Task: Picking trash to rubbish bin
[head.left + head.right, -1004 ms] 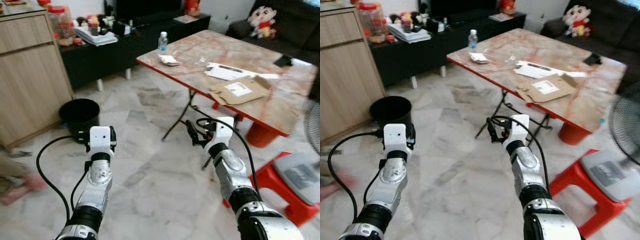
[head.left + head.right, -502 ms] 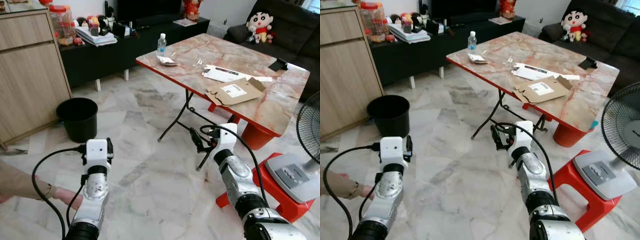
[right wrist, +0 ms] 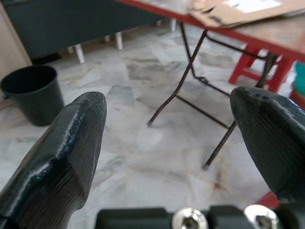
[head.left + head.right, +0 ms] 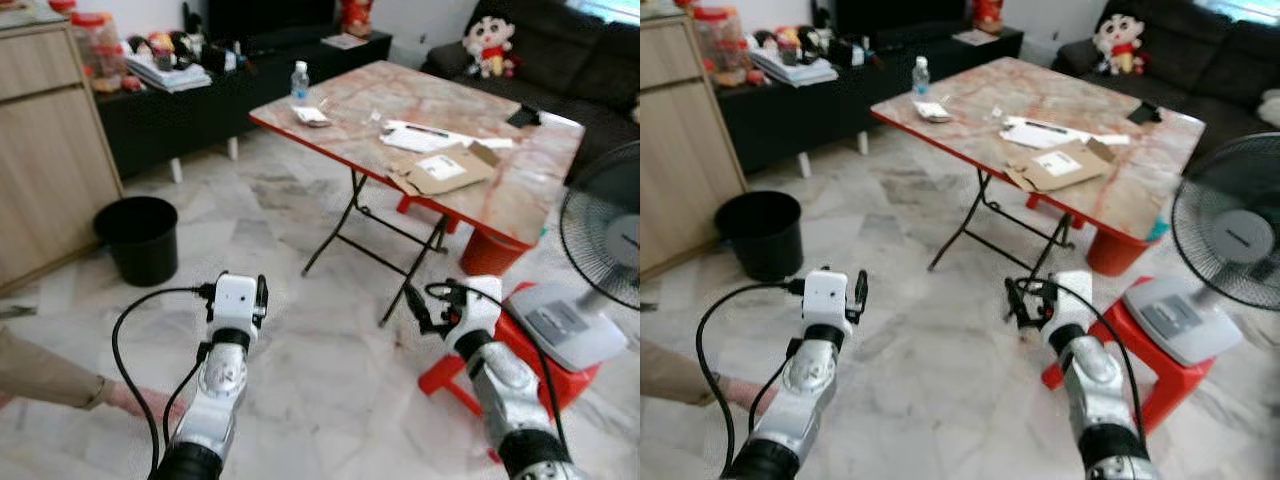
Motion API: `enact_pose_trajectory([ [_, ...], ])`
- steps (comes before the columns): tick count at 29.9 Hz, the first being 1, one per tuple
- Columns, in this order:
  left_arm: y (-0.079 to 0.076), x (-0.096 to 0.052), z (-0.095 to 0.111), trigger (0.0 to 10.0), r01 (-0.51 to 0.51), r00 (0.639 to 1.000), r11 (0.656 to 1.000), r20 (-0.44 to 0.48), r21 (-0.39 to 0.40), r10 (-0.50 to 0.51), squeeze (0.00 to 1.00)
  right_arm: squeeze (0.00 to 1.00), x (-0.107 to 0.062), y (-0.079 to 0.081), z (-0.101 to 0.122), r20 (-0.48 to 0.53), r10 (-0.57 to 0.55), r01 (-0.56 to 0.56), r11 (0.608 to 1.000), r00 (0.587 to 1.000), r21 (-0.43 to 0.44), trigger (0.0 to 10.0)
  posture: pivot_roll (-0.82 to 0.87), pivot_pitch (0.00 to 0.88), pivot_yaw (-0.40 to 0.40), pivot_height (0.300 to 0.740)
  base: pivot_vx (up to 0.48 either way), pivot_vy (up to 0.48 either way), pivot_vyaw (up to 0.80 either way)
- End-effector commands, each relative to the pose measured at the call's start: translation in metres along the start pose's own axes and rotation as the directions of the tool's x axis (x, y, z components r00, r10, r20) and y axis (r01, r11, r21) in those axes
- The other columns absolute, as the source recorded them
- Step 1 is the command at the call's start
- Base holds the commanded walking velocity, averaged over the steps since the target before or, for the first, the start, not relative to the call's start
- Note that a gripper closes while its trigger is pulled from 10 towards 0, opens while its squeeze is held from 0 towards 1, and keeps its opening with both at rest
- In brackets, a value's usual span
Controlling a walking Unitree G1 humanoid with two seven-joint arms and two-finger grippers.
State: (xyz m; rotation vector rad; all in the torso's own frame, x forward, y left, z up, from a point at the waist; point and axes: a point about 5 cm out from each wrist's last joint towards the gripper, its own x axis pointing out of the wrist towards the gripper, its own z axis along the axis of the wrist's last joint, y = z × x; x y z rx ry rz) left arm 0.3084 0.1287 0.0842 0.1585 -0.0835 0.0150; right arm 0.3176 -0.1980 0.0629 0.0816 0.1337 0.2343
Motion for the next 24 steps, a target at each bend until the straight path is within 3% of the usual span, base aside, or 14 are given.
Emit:
enact_pose_trajectory([
  [1,-0.004,0.002,-0.003,10.0,0.014,1.0,1.0,-0.016,0.006,-0.013,0.0,0.0,0.005,-0.004,0.015,0.032,0.007,-0.006,1.0,0.999,-0.025,10.0,-0.12,0.0,-0.16,0.74,0.0,0.0,0.0],
  [8,-0.015,0.012,-0.004,10.0,0.064,0.997,0.998,-0.032,0.026,-0.064,0.0,0.0,0.005,-0.009,0.017,0.047,-0.035,0.036,0.999,0.998,-0.016,10.0,-0.17,0.0,-0.131,0.74,0.0,0.0,0.0],
  [17,-0.044,0.013,-0.003,10.0,0.185,0.981,0.983,-0.05,-0.018,-0.186,0.0,0.0,-0.02,-0.02,0.003,0.057,-0.146,0.144,0.989,0.988,0.031,10.0,-0.27,0.0,-0.052,0.74,0.0,0.0,0.0],
  [24,-0.042,0.015,-0.005,10.0,0.189,0.98,0.982,-0.051,-0.016,-0.19,0.0,0.0,-0.029,-0.02,-0.009,0.033,-0.172,0.171,0.985,0.985,0.038,10.0,-0.27,0.0,-0.032,0.74,0.0,0.0,0.0],
])
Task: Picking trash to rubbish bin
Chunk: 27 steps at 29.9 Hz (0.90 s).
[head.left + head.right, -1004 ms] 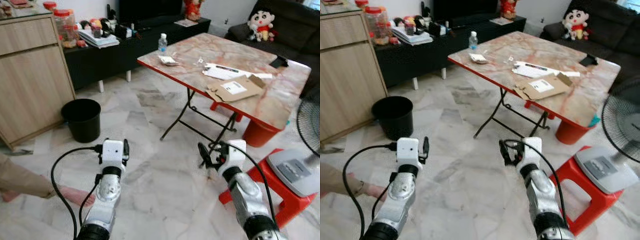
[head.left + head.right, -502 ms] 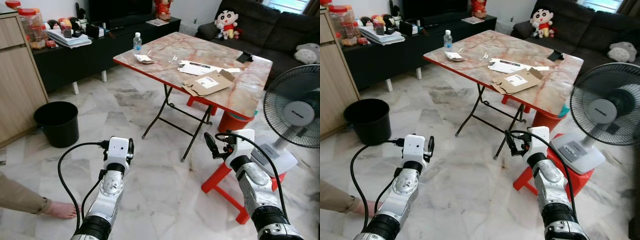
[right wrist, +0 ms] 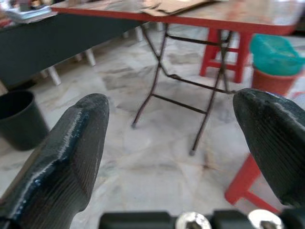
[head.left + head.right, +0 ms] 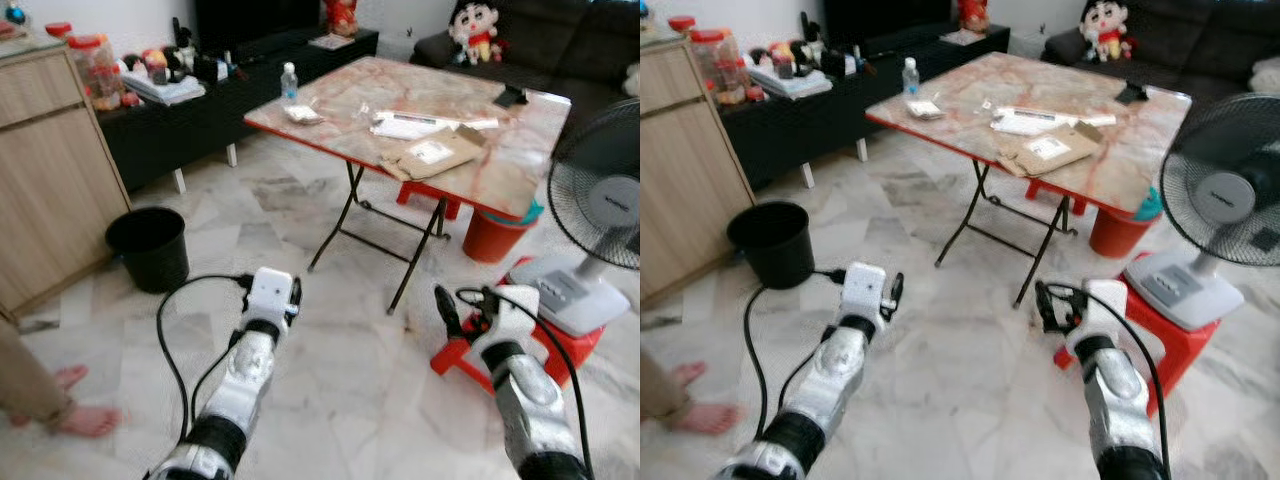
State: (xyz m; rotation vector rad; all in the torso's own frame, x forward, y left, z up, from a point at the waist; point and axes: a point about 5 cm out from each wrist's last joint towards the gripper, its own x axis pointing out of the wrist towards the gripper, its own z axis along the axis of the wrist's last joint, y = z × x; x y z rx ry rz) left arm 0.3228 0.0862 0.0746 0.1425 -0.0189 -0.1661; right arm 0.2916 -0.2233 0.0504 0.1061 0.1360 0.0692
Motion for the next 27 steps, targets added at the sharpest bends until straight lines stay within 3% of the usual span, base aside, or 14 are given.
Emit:
enact_pose_trajectory([
  [1,0.002,0.0,-0.003,10.0,0.009,1.0,1.0,-0.01,0.014,-0.009,0.0,0.0,0.0,0.001,0.005,0.028,-0.012,0.012,1.0,1.0,0.005,10.0,-0.27,0.0,-0.028,0.74,0.0,0.0,0.0],
  [6,0.005,-0.002,-0.006,10.0,0.011,1.0,1.0,-0.018,0.014,-0.011,0.0,0.0,0.0,0.006,0.004,0.032,-0.017,0.017,1.0,0.999,0.017,10.0,-0.27,0.0,-0.014,0.74,0.0,0.0,0.0],
  [16,0.029,-0.003,-0.012,10.0,-0.04,0.998,0.999,-0.046,0.006,0.041,0.0,0.0,0.001,0.024,-0.004,0.037,-0.025,0.023,0.998,0.999,0.065,10.0,-0.23,0.0,0.049,0.74,0.0,0.0,0.0],
  [27,0.03,0.002,-0.007,10.0,-0.023,0.999,1.0,-0.04,-0.009,0.022,0.0,0.0,-0.004,0.021,-0.007,0.053,-0.081,0.076,0.993,0.995,0.096,10.0,-0.26,0.0,0.089,0.74,0.0,0.0,0.0],
])
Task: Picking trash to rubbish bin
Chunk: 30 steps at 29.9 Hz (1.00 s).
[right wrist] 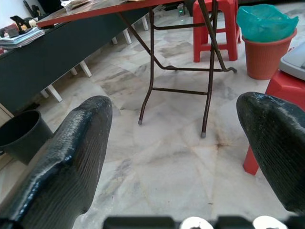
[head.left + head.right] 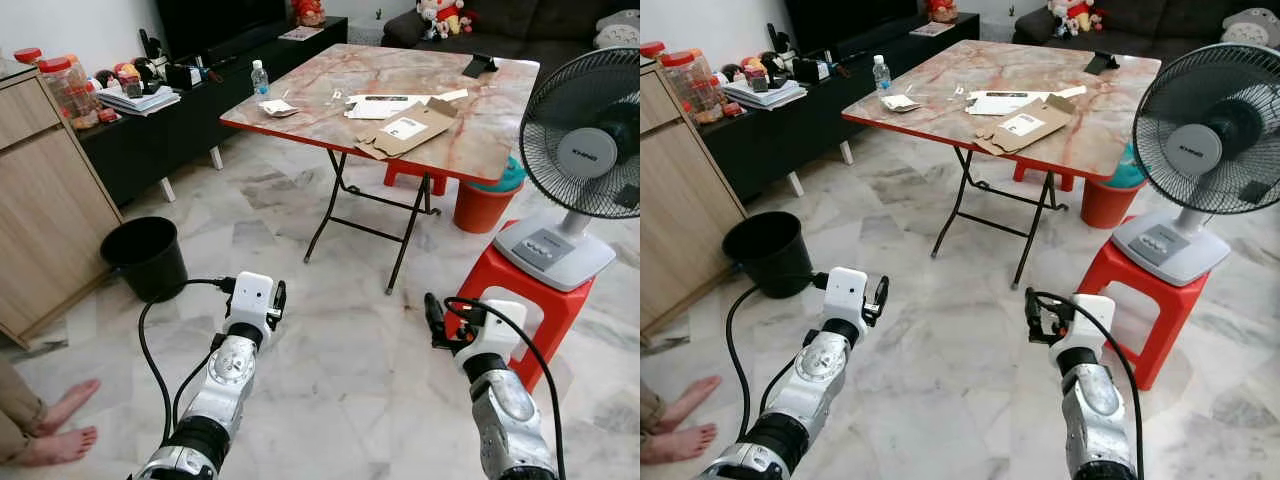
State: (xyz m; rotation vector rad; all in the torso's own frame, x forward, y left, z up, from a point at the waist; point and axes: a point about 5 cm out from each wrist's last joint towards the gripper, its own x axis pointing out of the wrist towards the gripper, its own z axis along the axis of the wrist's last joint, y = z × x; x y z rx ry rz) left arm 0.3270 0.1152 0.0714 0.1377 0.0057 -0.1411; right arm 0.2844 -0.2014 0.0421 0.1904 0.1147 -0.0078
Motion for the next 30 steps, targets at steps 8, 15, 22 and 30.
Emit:
enact_pose_trajectory([
  [8,-0.003,0.006,0.003,10.0,0.002,1.0,1.0,-0.01,-0.023,-0.002,0.0,0.0,0.004,-0.005,0.011,0.039,-0.013,0.014,1.0,0.999,-0.009,10.0,-0.27,0.0,0.078,0.74,0.06,0.0,0.0],
  [15,-0.006,0.01,0.006,10.0,0.0,1.0,0.999,-0.005,-0.033,0.0,0.0,0.0,0.012,-0.002,0.02,0.055,0.009,-0.008,1.0,0.998,-0.01,10.0,-0.27,0.0,0.059,0.74,0.258,0.0,-0.34],
  [22,0.001,0.007,0.004,10.0,-0.022,1.0,0.999,-0.003,-0.027,0.022,0.0,0.0,0.013,0.003,0.017,0.05,0.02,-0.019,1.0,0.999,-0.006,10.0,-0.23,0.0,0.051,0.74,0.26,0.0,-0.25],
  [30,0.01,0.006,0.003,10.0,-0.043,0.999,0.999,-0.001,-0.015,0.043,0.0,0.0,0.019,0.011,0.016,0.041,0.037,-0.037,0.999,0.998,0.007,10.0,-0.2,0.0,0.046,0.74,0.261,0.0,0.0],
])
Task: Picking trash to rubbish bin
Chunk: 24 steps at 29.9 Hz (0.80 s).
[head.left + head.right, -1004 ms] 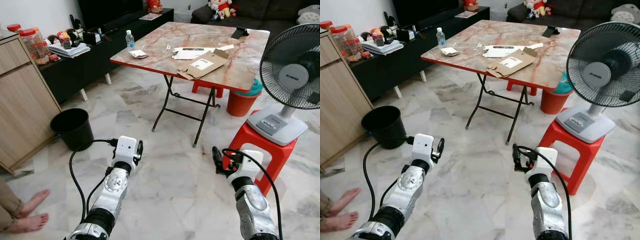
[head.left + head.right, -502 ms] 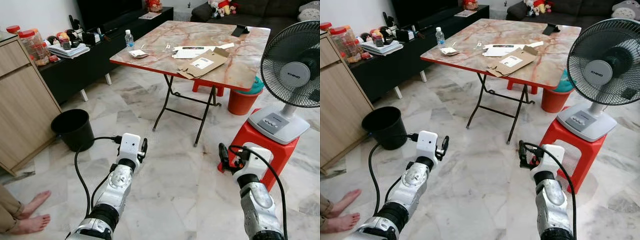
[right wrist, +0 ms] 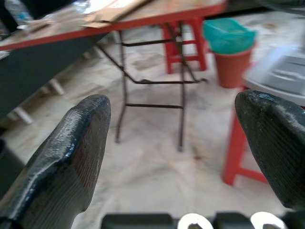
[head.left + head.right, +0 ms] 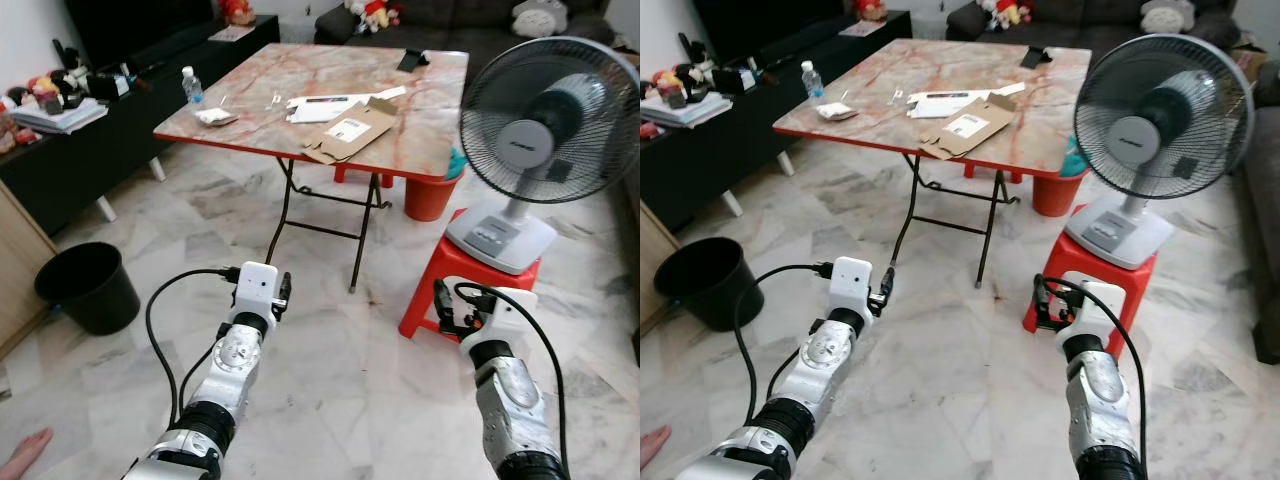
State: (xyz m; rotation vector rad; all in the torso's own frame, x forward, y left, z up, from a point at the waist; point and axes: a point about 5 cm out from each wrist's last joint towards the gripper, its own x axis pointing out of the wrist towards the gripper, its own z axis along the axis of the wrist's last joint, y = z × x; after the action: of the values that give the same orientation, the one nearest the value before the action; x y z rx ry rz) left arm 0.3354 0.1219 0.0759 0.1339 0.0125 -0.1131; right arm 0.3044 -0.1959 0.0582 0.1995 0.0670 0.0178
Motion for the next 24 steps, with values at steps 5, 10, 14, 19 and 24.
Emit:
enact_pose_trajectory([
  [5,0.006,-0.002,0.001,10.0,-0.033,0.999,0.999,0.013,-0.009,0.034,0.0,0.0,0.004,0.008,-0.002,-0.005,0.022,-0.022,1.0,1.0,0.02,10.0,-0.18,0.0,0.05,0.74,0.269,0.0,0.0],
  [10,0.007,-0.002,0.001,10.0,-0.029,0.999,1.0,0.018,-0.004,0.029,0.0,0.0,0.005,0.012,-0.004,-0.01,0.023,-0.022,0.999,1.0,0.042,10.0,-0.18,0.0,0.068,0.74,0.293,0.0,-0.62],
  [14,0.006,0.001,0.004,10.0,-0.016,1.0,1.0,0.019,0.005,0.015,0.0,0.0,0.005,0.013,-0.005,-0.003,0.013,-0.013,0.999,1.0,0.041,10.0,-0.18,0.0,0.077,0.74,0.3,0.0,-0.72],
  [19,0.006,0.006,0.009,10.0,-0.009,1.0,1.0,0.027,0.008,0.008,0.0,0.0,0.006,0.012,-0.004,0.01,0.002,-0.002,0.999,1.0,0.039,10.0,-0.19,0.0,0.09,0.74,0.3,0.0,0.0],
  [24,0.005,0.007,0.01,10.0,-0.004,1.0,1.0,0.031,0.011,0.003,0.0,0.0,0.008,0.012,-0.003,0.012,-0.002,0.001,0.999,1.0,0.051,10.0,-0.18,0.0,0.091,0.74,0.302,0.0,0.0],
])
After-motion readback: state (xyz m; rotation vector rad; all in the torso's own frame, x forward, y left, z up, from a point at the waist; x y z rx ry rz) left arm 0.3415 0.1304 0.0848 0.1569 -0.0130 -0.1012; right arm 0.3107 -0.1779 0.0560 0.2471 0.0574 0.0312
